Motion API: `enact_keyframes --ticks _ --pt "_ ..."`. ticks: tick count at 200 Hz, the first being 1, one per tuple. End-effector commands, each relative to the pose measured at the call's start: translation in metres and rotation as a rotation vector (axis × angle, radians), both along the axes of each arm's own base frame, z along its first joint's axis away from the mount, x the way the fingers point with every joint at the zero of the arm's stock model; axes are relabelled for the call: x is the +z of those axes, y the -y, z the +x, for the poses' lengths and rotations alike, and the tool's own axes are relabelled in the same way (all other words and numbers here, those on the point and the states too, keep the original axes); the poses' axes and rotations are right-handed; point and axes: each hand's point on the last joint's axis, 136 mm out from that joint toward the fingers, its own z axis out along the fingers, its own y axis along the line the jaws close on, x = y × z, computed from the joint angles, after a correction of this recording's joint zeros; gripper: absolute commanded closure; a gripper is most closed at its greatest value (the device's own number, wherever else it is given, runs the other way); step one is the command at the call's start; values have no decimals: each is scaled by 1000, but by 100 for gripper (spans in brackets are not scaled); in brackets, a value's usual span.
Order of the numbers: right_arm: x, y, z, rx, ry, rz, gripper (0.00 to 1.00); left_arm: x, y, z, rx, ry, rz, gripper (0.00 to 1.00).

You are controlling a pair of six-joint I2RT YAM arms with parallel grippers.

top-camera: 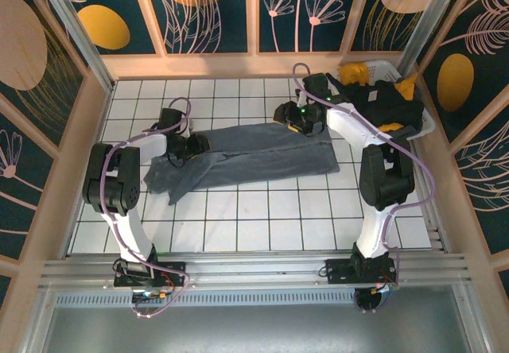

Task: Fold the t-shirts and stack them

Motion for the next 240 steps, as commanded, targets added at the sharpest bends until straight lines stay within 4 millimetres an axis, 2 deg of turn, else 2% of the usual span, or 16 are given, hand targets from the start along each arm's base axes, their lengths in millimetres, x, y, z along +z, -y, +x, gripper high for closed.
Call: enact_keyframes --ticks 1,41,68,81,86,118,137,143,153,162,165,176,204,218,240 --pt "16 -8 -2 13 32 37 40 11 -1 -1 0 42 27 64" --pt "11 -8 -4 12 21 35 40 29 0 -6 28 71 38 81" --pt "10 -6 -8 9 19 34 40 31 6 -17 37 51 15 100" --pt "9 -5 -10 8 17 33 40 25 10 -24 39 24 6 100" --pt "10 -5 -10 7 17 33 40 36 11 -24 39 45 -4 100" --pt "11 -4 -13 8 23 37 41 39 7 -34 57 46 35 100" --pt "13 -7 -14 19 27 53 41 37 -2 -32 72 46 92 71" --pt "13 -9 -16 29 25 61 40 36 -2 -30 66 43 100 65" --pt "15 -14 -18 49 30 78 40 32 -1 -25 56 33 112 60" --pt "15 -19 -21 71 28 88 40 32 -3 -19 55 39 127 59" --pt "15 -19 -22 75 27 88 40 23 -4 -19 52 20 138 58" --pt "15 -22 -25 86 26 85 40 16 -5 -13 46 16 161 54" --pt "15 -22 -32 88 23 86 40 8 -3 2 14 23 183 51" --pt "15 -21 -34 86 20 87 40 7 1 8 -4 27 167 51" --pt "15 -19 -37 82 21 86 40 1 7 5 -23 13 141 54"
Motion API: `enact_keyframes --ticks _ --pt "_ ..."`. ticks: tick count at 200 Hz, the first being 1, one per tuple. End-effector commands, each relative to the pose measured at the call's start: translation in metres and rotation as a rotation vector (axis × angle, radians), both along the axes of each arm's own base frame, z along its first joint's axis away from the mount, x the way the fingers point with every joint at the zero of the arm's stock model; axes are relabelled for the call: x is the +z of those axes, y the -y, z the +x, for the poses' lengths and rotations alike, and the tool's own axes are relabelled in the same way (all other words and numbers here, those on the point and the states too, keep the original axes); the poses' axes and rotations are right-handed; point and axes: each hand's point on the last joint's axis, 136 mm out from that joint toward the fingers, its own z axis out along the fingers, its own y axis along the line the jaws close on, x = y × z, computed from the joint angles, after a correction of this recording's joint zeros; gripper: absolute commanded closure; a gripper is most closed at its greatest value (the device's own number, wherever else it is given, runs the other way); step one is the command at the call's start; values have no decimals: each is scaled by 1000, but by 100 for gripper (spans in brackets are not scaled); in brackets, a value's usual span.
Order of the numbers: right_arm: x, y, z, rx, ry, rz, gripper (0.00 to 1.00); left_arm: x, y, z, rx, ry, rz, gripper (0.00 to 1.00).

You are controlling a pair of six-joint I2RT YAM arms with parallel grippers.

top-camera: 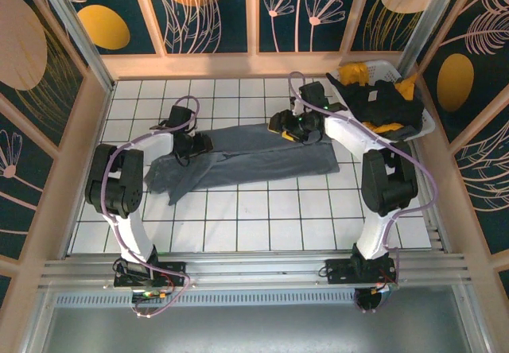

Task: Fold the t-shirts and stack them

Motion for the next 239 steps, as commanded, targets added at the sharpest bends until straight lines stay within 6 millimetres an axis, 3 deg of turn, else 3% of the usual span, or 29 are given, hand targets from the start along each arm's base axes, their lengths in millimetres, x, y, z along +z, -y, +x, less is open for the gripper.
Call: enact_keyframes --ticks 1,42,102,135,140,145,165,208,239 --pt "22 -2 -5 11 49 32 40 -1 4 2 -40 -2 -9 55" --pt "21 -2 -5 3 47 38 40 -6 5 -17 -39 -19 -31 68" --pt "22 -7 2 2 50 43 41 6 3 -33 0 -15 -54 100" --pt "21 -6 1 2 47 40 41 10 12 -43 34 -47 -137 100" --pt "20 -6 1 3 47 40 41 1 12 -53 40 -78 -142 100" --pt "20 -6 1 1 46 40 41 10 15 -54 40 -62 -159 100" --pt "19 -5 0 0 44 38 41 12 23 -64 59 -81 -200 100" --pt "16 -5 -2 -1 39 41 41 22 38 -72 130 -114 -268 100" --pt "15 -5 -4 0 37 42 41 19 50 -82 177 -164 -301 100"
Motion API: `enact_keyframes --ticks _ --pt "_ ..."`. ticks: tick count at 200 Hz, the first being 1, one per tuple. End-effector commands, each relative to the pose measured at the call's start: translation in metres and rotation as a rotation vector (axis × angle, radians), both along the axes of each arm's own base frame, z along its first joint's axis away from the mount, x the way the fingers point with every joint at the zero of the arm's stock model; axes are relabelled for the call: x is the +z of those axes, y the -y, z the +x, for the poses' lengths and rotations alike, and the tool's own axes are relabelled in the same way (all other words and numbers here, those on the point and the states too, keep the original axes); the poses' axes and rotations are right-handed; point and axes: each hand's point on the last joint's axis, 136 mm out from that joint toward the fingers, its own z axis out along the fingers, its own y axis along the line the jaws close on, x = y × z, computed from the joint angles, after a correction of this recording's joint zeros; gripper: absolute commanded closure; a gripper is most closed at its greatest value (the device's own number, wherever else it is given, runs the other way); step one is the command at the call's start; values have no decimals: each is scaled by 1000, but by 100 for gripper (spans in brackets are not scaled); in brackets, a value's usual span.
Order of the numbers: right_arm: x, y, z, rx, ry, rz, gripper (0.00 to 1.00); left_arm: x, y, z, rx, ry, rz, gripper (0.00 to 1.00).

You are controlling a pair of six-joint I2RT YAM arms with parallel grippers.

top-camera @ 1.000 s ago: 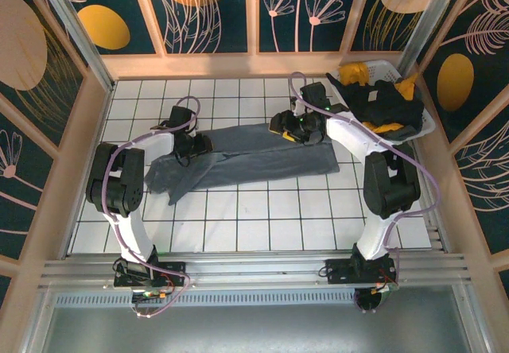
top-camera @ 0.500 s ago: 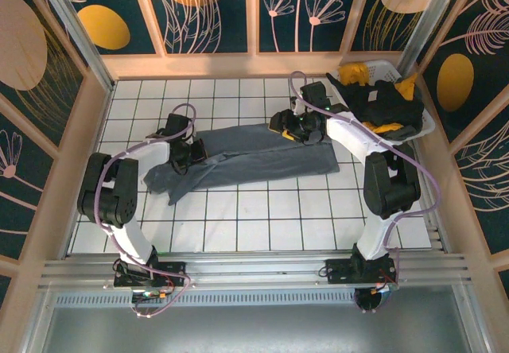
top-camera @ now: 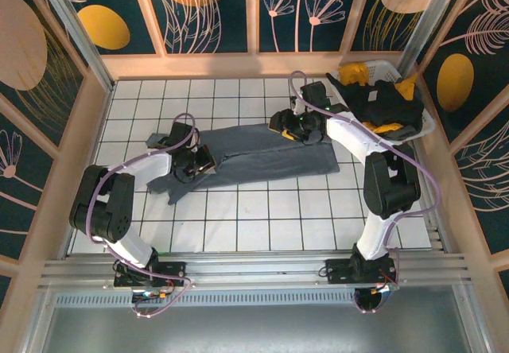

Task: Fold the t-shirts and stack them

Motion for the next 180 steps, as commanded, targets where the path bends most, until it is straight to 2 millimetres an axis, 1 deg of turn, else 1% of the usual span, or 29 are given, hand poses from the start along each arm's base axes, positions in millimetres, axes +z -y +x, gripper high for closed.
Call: enact_keyframes --ticks 1,21,35,62,82,116,158,169,176,180 --pt "7 -4 -4 4 13 26 41 2 11 -8 56 -46 -59 100" --pt "6 -3 -5 4 12 25 41 -4 17 -16 78 -85 -74 100" --pt "6 -3 -7 4 11 25 41 -4 22 -19 89 -99 -94 100" --pt "2 -2 -9 3 6 25 41 6 40 -19 86 -105 -161 100" --pt "0 -2 -11 2 2 27 41 10 47 -19 98 -117 -182 100" --pt "-1 -2 -12 1 -1 30 41 6 45 -28 121 -170 -165 100" --pt "-4 -2 -15 5 -10 32 41 2 43 -43 85 -199 -143 100" --pt "-4 -2 -15 6 -9 31 41 3 41 -47 62 -199 -122 92" --pt "-5 -2 -15 7 -11 31 41 4 39 -49 48 -198 -103 84" --pt "-5 -2 -15 7 -12 30 41 5 37 -50 37 -195 -90 77"
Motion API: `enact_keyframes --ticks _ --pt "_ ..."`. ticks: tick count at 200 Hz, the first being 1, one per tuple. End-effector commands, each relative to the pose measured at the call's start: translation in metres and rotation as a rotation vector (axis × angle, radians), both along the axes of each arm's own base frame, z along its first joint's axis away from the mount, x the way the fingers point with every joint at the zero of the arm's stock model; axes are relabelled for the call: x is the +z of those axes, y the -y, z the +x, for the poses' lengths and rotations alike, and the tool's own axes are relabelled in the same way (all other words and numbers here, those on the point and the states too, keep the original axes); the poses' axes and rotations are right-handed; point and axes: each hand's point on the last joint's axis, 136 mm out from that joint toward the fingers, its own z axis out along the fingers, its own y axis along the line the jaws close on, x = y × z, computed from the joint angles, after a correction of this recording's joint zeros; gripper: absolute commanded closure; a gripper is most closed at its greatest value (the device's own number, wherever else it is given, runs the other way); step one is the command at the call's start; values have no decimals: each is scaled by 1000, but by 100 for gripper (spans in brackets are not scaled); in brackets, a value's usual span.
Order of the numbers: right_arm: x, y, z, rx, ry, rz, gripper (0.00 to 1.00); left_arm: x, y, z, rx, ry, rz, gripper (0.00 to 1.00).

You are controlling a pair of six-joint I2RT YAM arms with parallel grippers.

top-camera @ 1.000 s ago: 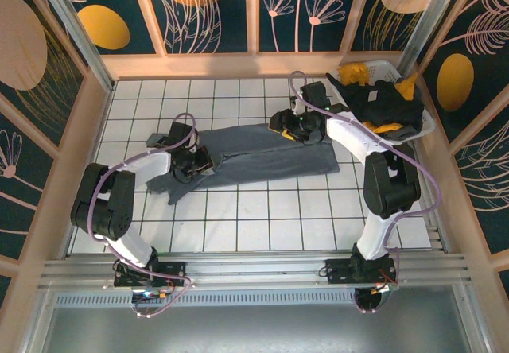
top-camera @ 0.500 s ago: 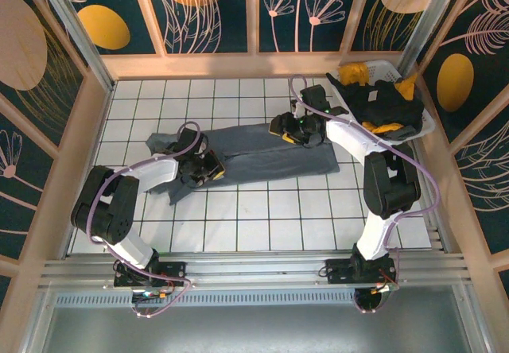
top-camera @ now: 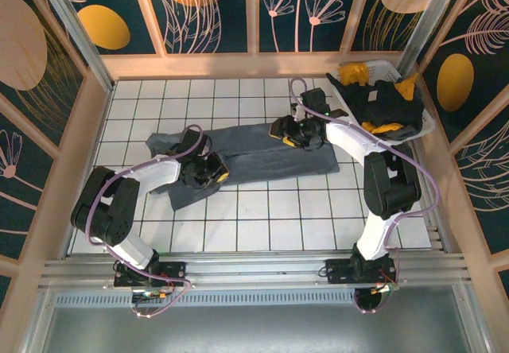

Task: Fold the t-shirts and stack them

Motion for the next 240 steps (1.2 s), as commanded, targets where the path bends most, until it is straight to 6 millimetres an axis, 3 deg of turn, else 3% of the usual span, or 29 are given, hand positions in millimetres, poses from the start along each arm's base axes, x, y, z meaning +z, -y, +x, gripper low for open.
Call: enact_keyframes --ticks 1,12,21,40,76,104,126,180,240 --pt "16 -6 -4 17 33 35 41 9 -3 -15 -68 -14 36 75" --pt "15 -7 -5 21 31 37 41 14 -10 -17 -98 -1 87 58" --pt "16 -7 -5 24 32 40 41 18 -21 -16 -113 11 156 52" --pt "21 -16 -8 66 46 69 41 20 -62 -11 -68 7 249 53" --pt "36 -64 -32 273 59 194 41 17 -168 8 136 27 401 56" --pt "40 -88 -47 352 53 218 41 2 -204 17 203 26 423 58" --pt "40 -95 -51 362 48 222 41 -12 -215 15 191 7 461 59" --pt "36 -94 -55 358 35 216 41 -29 -213 13 172 15 452 63" --pt "36 -97 -51 356 33 220 41 -23 -209 20 170 54 431 78"
